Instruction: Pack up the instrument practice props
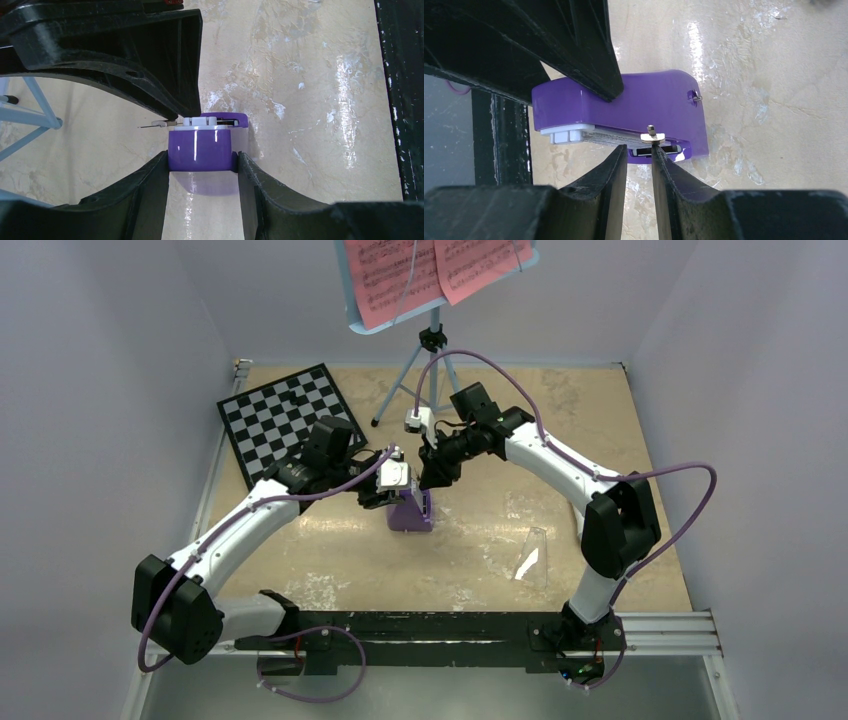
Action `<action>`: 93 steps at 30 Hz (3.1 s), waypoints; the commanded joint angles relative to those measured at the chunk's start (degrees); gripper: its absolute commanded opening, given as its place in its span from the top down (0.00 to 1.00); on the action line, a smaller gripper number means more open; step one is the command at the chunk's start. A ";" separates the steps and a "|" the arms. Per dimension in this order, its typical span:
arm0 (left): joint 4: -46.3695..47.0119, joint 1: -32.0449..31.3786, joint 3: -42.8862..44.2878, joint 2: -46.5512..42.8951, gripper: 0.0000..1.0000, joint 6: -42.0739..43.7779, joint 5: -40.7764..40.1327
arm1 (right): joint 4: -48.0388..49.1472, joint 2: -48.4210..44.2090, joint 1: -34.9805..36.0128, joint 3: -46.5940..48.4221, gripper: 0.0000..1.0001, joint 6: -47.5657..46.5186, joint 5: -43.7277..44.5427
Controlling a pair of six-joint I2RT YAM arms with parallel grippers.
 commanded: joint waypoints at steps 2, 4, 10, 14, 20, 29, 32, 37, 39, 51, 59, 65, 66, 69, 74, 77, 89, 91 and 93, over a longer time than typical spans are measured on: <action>-3.85 0.51 -0.36 2.11 1.00 1.55 -1.86 | -0.02 -1.40 0.68 0.54 0.71 -2.35 -4.09; -3.76 0.51 -0.16 2.36 1.00 1.55 -1.85 | -0.07 -1.86 0.61 0.14 0.71 -3.40 -4.26; -3.68 0.54 0.15 2.81 1.00 1.30 -1.85 | -0.23 -2.62 0.66 -0.54 0.71 -4.58 -5.22; -3.76 0.50 0.26 2.97 1.00 1.29 -1.85 | -0.28 -2.99 0.77 -0.92 0.71 -5.08 -5.87; -3.60 0.46 0.54 3.42 1.00 1.01 -2.02 | -0.31 -3.39 0.85 -1.40 0.72 -4.78 -5.95; -3.93 0.56 1.14 4.18 1.00 0.68 -2.03 | 0.05 -3.88 0.97 -1.93 0.72 -4.48 -6.56; -3.77 0.50 1.17 4.49 1.00 0.51 -2.31 | -0.23 -3.94 1.18 -1.81 0.72 -4.54 -7.13; -3.03 0.51 1.18 4.75 1.00 -0.57 -2.77 | -1.40 -4.29 1.40 -1.77 0.72 -5.02 -7.98; -2.83 0.50 1.34 4.95 1.00 -0.92 -3.09 | -1.73 -4.37 1.50 -1.95 0.72 -5.16 -8.21; -2.39 0.52 1.51 5.73 1.00 -1.68 -3.00 | -2.25 -4.97 1.53 -2.45 0.72 -1.78 -7.86; -2.00 0.51 1.24 5.55 1.00 -1.29 -2.64 | -4.82 -7.93 0.34 -2.90 0.72 -1.90 -7.72; -2.61 0.50 0.71 4.61 1.00 -0.39 -2.32 | -5.21 -7.41 -4.64 -1.92 0.68 3.18 -4.70; -2.76 0.52 0.65 4.48 1.00 -0.19 -2.15 | -5.12 -7.00 -5.39 -1.90 0.66 3.79 -4.43; -2.92 0.50 0.20 4.34 1.00 0.16 -1.92 | -4.66 -5.98 -5.83 -2.53 0.60 2.63 -4.59; -3.66 0.51 0.06 4.25 1.00 1.37 -1.69 | -2.54 -5.06 -4.82 -2.85 0.53 1.28 -4.78; -4.68 0.50 -0.02 3.83 1.00 3.10 -1.27 | -1.19 -7.16 -3.78 -5.00 0.50 -3.86 -3.61; -7.14 0.50 0.26 3.27 1.00 7.08 -0.18 | 1.65 -7.71 -2.75 -7.72 0.40 -11.33 -0.43; -7.47 0.51 0.43 3.32 1.00 7.09 -0.10 | 1.87 -7.44 -2.82 -7.74 0.40 -11.32 -0.33; -7.66 0.54 0.53 3.43 1.00 6.88 -0.10 | 2.15 -7.12 -2.76 -7.54 0.40 -10.78 -0.32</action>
